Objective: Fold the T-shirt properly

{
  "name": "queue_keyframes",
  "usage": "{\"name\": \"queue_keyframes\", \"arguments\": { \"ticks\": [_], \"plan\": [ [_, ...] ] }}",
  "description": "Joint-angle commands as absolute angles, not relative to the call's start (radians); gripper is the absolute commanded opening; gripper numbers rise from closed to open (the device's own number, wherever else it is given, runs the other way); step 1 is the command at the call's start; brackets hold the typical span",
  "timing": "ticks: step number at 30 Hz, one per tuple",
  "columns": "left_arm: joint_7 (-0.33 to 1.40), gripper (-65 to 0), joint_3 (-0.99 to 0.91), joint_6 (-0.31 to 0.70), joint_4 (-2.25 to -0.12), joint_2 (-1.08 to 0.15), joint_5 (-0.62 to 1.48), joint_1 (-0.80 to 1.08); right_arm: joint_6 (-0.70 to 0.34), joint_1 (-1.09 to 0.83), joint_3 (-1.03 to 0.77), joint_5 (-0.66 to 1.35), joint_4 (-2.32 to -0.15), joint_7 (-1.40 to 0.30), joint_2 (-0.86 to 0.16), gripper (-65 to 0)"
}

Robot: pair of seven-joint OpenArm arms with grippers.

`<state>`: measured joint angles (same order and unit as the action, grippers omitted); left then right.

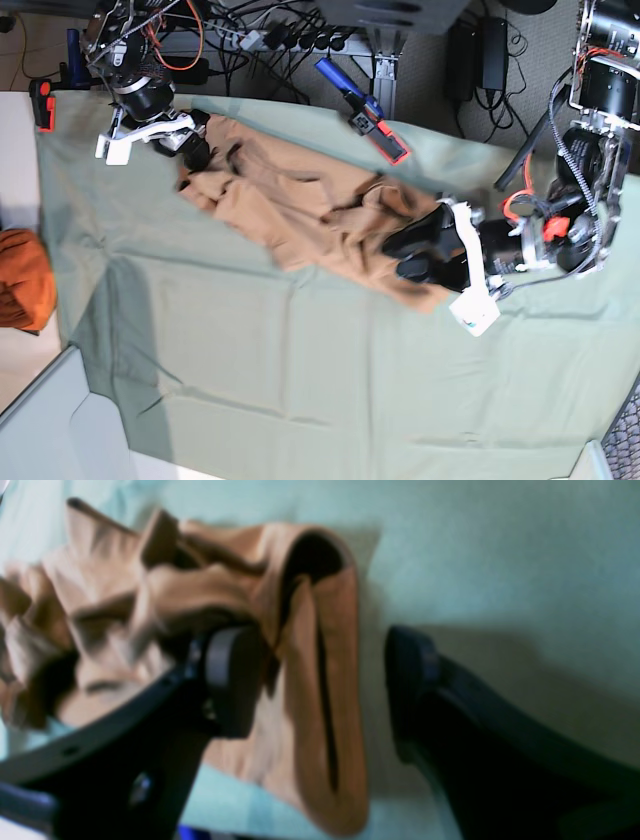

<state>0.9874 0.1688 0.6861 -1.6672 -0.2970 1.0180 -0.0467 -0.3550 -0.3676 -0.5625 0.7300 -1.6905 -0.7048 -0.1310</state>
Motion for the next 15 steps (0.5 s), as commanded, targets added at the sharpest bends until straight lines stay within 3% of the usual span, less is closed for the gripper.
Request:
{"name": "queue_keyframes", "arguments": {
  "ticks": [1,15],
  "plan": [
    [0.969,-33.4,0.164,0.698,-1.686,-0.302,1.038,-0.064,-0.450,-0.358,-0.567,0.742,-1.683,-0.699,-0.141,-25.3],
    [0.969,-33.4,0.164,0.698,-1.686,-0.302,1.030,-0.064,-0.462,-0.355,-0.430,0.793,-1.644,-0.716,-0.139,-25.4]
  ]
}}
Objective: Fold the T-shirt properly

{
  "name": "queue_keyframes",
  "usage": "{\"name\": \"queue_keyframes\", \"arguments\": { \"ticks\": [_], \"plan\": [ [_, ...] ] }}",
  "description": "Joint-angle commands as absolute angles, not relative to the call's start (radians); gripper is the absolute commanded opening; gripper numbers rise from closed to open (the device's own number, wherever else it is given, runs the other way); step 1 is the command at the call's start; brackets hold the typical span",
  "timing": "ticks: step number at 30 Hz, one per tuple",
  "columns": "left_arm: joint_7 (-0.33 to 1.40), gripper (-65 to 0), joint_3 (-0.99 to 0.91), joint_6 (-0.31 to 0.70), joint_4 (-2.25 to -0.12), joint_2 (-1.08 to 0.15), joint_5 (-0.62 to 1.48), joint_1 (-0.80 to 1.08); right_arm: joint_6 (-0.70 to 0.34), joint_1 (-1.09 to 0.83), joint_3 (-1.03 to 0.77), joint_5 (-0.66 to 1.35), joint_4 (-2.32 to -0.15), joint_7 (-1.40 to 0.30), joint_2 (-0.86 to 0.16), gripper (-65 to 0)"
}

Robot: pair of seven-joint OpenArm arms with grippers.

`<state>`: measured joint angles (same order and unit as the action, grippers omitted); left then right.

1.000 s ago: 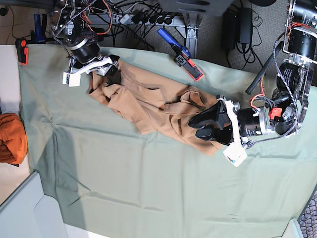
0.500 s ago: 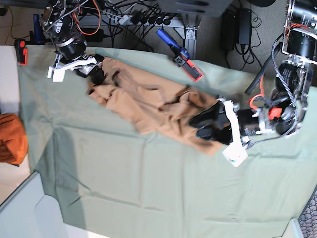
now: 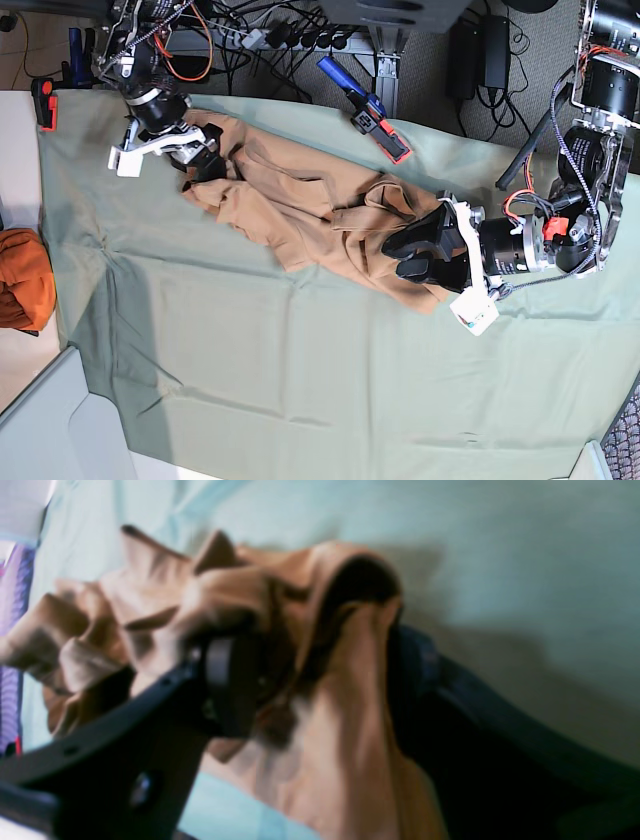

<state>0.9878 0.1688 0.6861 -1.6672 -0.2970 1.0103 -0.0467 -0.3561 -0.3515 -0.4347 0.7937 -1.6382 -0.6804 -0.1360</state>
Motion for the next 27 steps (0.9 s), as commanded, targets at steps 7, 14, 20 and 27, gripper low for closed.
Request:
{"name": "queue_keyframes", "arguments": {
  "ticks": [7,14,20,27],
  "plan": [
    [0.968,-33.4,0.164,0.698,-1.686,-0.302,1.028,-0.064,-0.462,-0.355,-0.420,0.793,-1.649,-0.716,-0.127,-26.4],
    [0.970,-33.4,0.134,0.698,-1.686,-0.302,1.066,-0.064,-0.462,-0.355,-0.420,0.779,-1.653,-0.697,-0.127,-65.0],
    [0.978,-33.4,0.025,0.698,-1.686,-0.303,1.098,-0.064,-0.461,-0.355,-0.467,0.736,-1.653,-0.680,-0.154,-65.0],
    [0.982,-33.4,-0.016,0.698,-1.686,-0.365,1.103,-0.064,-0.461,-0.355,-0.645,0.738,-1.653,-0.678,-0.269,-65.0]
  ]
}}
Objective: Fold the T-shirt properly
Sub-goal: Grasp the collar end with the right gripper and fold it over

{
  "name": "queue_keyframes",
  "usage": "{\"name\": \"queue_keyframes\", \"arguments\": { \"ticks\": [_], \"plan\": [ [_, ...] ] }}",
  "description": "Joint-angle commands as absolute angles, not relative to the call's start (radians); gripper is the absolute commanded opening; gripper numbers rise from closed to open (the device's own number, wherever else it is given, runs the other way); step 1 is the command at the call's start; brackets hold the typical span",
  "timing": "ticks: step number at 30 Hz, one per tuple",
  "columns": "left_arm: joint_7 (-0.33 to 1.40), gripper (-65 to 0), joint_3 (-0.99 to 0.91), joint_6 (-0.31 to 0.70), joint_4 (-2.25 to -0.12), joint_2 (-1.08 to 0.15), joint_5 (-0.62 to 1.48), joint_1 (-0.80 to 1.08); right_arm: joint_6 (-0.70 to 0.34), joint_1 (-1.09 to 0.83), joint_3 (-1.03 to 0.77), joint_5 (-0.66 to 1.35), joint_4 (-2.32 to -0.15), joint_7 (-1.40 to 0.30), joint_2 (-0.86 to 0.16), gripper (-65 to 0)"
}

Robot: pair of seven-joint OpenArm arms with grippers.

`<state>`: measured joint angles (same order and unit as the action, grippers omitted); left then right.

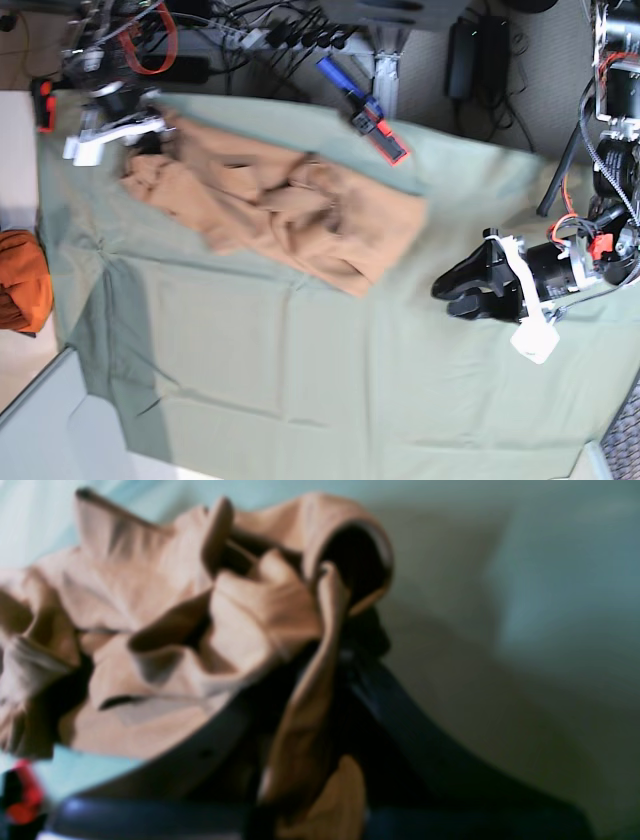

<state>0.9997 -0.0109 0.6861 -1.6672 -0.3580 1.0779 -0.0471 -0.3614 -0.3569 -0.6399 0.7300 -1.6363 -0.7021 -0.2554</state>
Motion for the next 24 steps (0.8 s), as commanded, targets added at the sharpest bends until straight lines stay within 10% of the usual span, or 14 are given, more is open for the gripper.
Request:
{"name": "queue_keyframes", "arguments": {
  "ticks": [1,8,24],
  "plan": [
    [0.984,-33.4,-0.016,0.698,-1.686,-0.377,1.103,-0.063,-0.461,-0.355,-0.670,0.748,-1.653,-0.682,-0.287,-65.0],
    [0.985,-33.4,-0.016,0.698,-1.686,-0.421,1.091,-0.063,-0.473,-0.355,-0.722,0.899,-1.726,-0.758,-0.299,-65.0],
    [0.984,-33.4,-0.016,0.698,-1.686,-0.498,1.096,-0.058,-0.476,-0.326,-0.331,0.709,-2.021,-0.665,0.082,-65.0]
  ]
}}
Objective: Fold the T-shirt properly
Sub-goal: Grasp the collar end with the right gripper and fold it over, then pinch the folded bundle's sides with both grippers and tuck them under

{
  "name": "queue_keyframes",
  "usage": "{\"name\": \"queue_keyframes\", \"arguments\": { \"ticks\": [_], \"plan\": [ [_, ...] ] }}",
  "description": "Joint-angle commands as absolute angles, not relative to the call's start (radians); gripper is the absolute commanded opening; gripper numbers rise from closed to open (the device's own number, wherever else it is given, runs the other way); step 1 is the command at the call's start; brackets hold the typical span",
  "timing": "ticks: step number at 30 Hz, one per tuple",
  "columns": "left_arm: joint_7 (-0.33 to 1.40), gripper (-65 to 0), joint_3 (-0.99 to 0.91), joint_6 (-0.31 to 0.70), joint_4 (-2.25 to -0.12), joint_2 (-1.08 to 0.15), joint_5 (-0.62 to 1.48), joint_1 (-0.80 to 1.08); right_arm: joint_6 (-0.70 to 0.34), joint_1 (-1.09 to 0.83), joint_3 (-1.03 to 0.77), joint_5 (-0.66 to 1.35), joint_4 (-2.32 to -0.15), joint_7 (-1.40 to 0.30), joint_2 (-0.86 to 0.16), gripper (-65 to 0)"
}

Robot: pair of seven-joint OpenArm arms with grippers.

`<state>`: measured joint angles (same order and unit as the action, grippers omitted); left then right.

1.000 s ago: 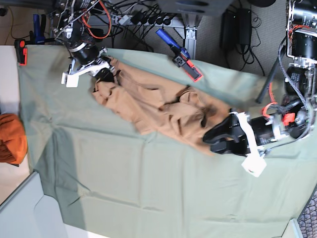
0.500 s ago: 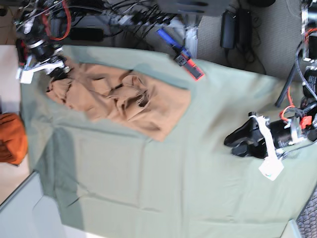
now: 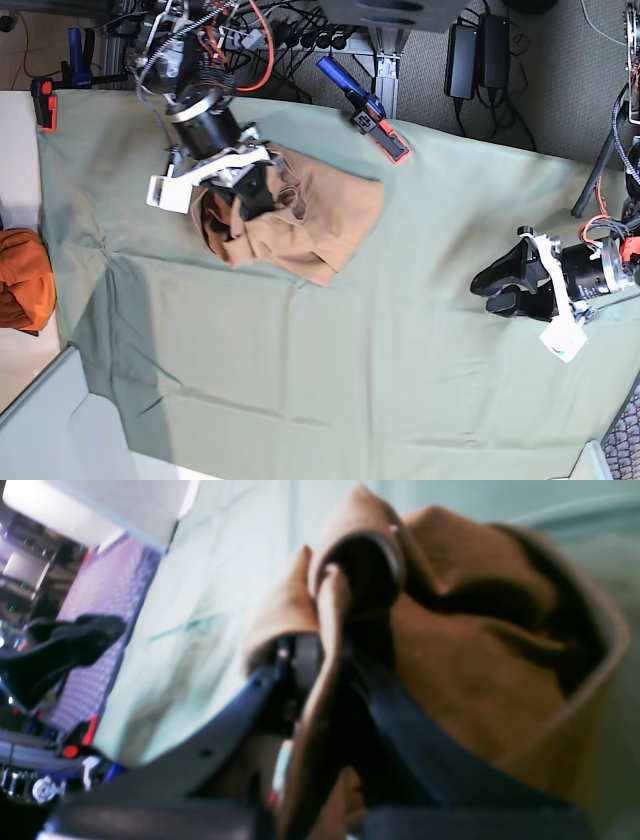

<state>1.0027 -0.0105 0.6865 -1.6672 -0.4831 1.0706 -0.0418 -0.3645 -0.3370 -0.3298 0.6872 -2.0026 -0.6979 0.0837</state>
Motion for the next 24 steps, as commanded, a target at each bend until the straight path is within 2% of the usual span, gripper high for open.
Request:
{"name": "queue_keyframes", "arguments": {
  "ticks": [1,5,11,14,15,16,24],
  "plan": [
    [0.985,-33.4,-0.016,0.698,-1.686,-0.503,1.100,-0.058,-0.476,-0.317,-0.304,0.683,-2.021,-0.655,0.096,-65.0],
    [0.984,-33.4,-0.016,0.698,-1.686,-0.513,1.104,-0.058,-0.476,-0.282,-0.200,0.576,-2.008,-0.625,0.134,-65.0],
    [0.984,-33.4,-0.016,0.698,-1.686,-0.513,1.105,-0.058,-0.476,-0.270,-0.074,0.472,-1.944,-0.609,0.136,-64.8],
    [0.984,-33.4,-0.016,0.698,-1.686,-0.513,1.112,-0.058,-0.476,-0.278,-0.044,0.464,-1.918,-0.606,0.136,-31.0],
    [0.983,-33.4,-0.016,0.698,-1.686,-0.513,1.111,-0.059,-0.476,-0.280,-0.036,0.464,-1.917,-0.606,0.136,-23.3],
    [0.979,-33.4,-0.016,0.698,-1.686,-0.513,1.111,-0.059,-0.476,-0.281,-0.026,0.467,-1.917,-0.607,0.135,-20.7],
    [0.976,-33.4,-0.016,0.698,-1.686,-0.513,1.110,-0.059,-0.476,-0.284,0.080,0.514,-1.918,-0.636,0.134,-21.0]
  ]
}}
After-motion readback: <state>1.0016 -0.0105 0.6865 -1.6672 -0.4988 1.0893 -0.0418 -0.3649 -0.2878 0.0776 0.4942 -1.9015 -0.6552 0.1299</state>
